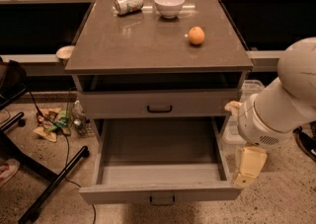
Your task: Close middle drawer
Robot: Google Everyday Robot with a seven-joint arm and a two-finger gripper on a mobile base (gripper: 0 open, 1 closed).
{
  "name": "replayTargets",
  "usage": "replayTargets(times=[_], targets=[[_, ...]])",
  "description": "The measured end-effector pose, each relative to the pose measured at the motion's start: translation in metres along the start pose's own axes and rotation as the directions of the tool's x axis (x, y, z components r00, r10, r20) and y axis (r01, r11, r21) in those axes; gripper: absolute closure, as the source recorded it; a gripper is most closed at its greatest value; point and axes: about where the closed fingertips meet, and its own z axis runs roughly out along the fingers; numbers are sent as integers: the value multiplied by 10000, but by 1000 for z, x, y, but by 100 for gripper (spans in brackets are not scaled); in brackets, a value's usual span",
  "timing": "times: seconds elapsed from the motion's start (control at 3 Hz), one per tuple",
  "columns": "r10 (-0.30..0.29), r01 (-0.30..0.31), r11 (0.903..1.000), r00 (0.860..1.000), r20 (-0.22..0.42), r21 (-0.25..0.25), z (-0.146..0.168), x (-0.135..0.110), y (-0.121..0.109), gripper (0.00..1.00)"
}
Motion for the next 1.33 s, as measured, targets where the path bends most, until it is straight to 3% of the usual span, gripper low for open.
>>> replayTargets(times=[0.67,1.0,1.33], targets=[[-78,78,10000,9999,-142,43,3,0,2,0],[-431,418,9984,9985,-351,-378,52,12,10,0],[-727,720,9939,9973,-51,-833,111,26,30,0]])
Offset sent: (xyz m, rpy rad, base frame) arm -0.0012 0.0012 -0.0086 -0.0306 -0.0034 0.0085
